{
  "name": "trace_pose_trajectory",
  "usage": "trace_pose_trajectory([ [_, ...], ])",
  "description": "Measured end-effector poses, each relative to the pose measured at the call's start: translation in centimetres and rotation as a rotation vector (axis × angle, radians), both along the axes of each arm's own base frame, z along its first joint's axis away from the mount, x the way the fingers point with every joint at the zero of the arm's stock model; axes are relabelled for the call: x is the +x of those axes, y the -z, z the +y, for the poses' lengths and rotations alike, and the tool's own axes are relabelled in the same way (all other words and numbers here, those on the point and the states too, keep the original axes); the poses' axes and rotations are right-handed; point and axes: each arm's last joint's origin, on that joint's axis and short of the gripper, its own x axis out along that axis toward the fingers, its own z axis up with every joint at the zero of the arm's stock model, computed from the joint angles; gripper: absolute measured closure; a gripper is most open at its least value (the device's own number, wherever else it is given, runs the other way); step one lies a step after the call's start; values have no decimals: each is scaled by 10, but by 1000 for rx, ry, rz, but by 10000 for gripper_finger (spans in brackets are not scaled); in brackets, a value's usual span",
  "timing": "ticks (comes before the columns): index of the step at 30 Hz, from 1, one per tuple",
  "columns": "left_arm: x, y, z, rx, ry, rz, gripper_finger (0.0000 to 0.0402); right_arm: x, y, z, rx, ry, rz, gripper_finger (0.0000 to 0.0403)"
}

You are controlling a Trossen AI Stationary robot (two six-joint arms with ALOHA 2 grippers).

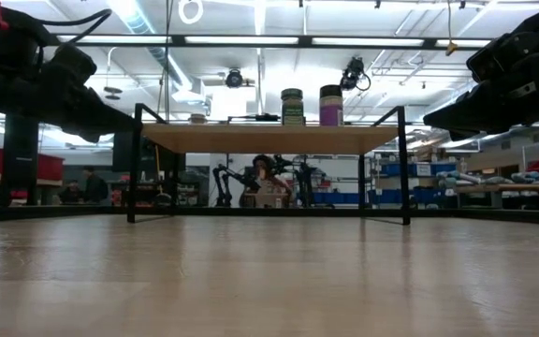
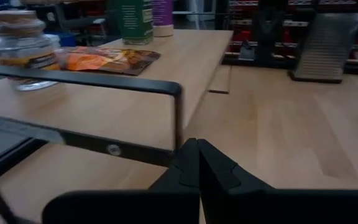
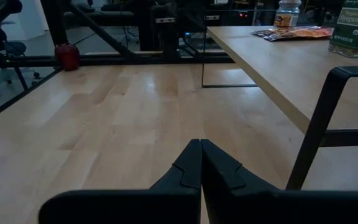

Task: Shelf spices
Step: Adjust the shelf, then return to Home Position

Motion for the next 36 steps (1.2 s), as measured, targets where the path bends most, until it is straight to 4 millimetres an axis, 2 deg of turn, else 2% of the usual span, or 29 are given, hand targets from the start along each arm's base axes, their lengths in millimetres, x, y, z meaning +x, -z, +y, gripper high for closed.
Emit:
trace_pose_trajectory([
  [3,0,-4,-2,11,59,-3,401,0,0,0,0,0,0,402],
  [10,0,-38,-4,102,121,-102,401,0,0,0,0,0,0,401],
  [15,-5,-58,-1,132,-3,-97,401,0,0,0,0,0,0,401],
  [20,-9,-55,5,98,-228,-12,401,0,0,0,0,0,0,401],
  [28,-12,-54,7,52,-351,-22,401,0,0,0,0,0,0,401],
  [32,-12,-48,7,44,-326,40,401,0,0,0,0,-1,0,401],
  [36,-10,-45,3,25,-179,71,401,0,0,1,5,-34,-1,402],
])
